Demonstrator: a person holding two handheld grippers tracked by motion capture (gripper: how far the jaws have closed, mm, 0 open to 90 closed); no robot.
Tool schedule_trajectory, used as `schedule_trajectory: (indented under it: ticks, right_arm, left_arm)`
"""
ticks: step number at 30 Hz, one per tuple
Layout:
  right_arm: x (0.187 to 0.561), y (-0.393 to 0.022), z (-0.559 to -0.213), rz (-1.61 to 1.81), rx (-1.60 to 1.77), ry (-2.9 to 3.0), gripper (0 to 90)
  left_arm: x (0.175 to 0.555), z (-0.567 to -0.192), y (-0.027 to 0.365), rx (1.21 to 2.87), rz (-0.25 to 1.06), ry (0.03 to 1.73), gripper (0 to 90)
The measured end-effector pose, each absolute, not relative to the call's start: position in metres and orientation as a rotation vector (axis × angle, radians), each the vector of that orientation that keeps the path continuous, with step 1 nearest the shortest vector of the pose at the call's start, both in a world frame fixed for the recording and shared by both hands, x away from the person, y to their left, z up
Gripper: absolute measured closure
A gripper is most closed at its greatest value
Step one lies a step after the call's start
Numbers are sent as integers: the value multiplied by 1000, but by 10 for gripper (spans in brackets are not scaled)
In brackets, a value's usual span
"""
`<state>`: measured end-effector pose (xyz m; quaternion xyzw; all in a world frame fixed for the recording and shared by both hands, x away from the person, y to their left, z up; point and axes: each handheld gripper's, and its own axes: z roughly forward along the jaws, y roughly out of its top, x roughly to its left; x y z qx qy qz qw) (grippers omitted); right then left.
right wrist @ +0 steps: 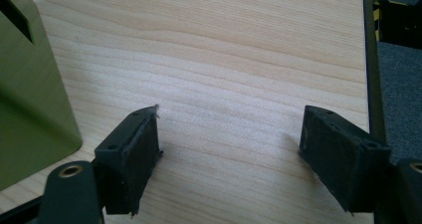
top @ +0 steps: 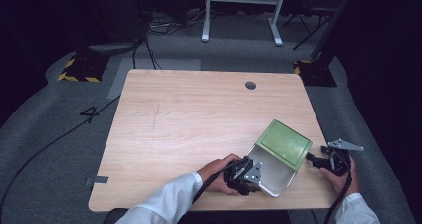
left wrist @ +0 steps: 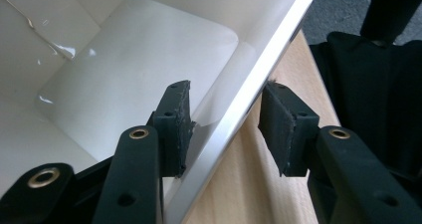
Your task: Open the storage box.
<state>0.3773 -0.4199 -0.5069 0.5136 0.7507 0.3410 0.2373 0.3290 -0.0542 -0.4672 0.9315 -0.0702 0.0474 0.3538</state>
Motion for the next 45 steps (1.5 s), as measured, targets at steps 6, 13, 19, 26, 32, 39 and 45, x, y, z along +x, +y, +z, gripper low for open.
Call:
schedule_trajectory:
  ticks: [6, 13, 19, 26, 32, 39, 45]
  right_arm:
    - [377, -420, -507, 935, 1406, 2059, 235]
    - [377, -420, -507, 935, 1405, 2060, 235]
    - [377, -420, -507, 935, 1406, 2060, 235]
    - [377, -420, -507, 935, 1406, 2060, 235]
    - [377, -420, -507, 935, 1406, 2060, 235]
    - [377, -420, -507, 935, 1406, 2060, 235]
    - [377, -420, -507, 935, 1406, 2060, 235]
  left_arm:
    - [321, -467, -45, 2422, 123, -198, 563]
    - [310, -471, -34, 2446, 122, -211, 559]
    - [306, -473, -28, 2439, 121, -214, 555]
    - [304, -473, -25, 2438, 117, -214, 553]
    - [300, -473, -22, 2434, 109, -200, 541]
    - [297, -473, -18, 2433, 100, -195, 530]
    - [296, -473, -15, 2433, 95, -185, 520]
